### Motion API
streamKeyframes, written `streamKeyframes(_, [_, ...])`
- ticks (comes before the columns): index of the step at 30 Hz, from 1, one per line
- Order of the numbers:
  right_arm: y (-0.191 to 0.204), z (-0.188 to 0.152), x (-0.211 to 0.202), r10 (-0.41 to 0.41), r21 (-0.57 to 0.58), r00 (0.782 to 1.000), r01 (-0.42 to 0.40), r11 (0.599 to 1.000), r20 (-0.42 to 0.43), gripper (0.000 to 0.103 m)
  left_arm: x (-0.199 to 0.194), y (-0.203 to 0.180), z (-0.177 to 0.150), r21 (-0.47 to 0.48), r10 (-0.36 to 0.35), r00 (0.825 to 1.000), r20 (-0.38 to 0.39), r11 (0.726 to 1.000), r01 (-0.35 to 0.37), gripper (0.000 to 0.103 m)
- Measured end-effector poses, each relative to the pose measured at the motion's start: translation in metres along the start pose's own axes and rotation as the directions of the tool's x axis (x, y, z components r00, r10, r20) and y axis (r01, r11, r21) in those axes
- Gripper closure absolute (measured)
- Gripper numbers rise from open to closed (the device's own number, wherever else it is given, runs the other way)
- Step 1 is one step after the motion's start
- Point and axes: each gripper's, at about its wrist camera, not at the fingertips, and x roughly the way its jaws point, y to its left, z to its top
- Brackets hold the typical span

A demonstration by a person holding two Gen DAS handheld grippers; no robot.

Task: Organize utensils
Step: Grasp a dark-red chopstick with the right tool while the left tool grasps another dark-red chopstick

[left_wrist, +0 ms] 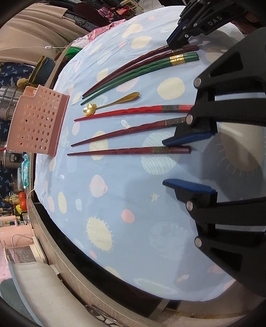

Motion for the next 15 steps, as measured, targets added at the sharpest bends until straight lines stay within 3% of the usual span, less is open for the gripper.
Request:
streamKeyframes(7, [0.0000, -0.0001, 0.0000, 0.001, 0.000, 1.000, -0.001, 1.000, 0.000, 0.095, 0.0000, 0.0012, 0.0013, -0.003, 0.001, 1.000, -0.004, 1.000, -0.001, 0.094])
streamKeyframes(15, [-0.0043, 0.0019, -0.0013, 0.026, 0.034, 1.000, -0.026, 0.999, -0.007, 0.095, -0.0021, 0.0014, 0.0042, -0.004, -0.004, 1.000, -0.014, 1.000, 0.004, 0.095])
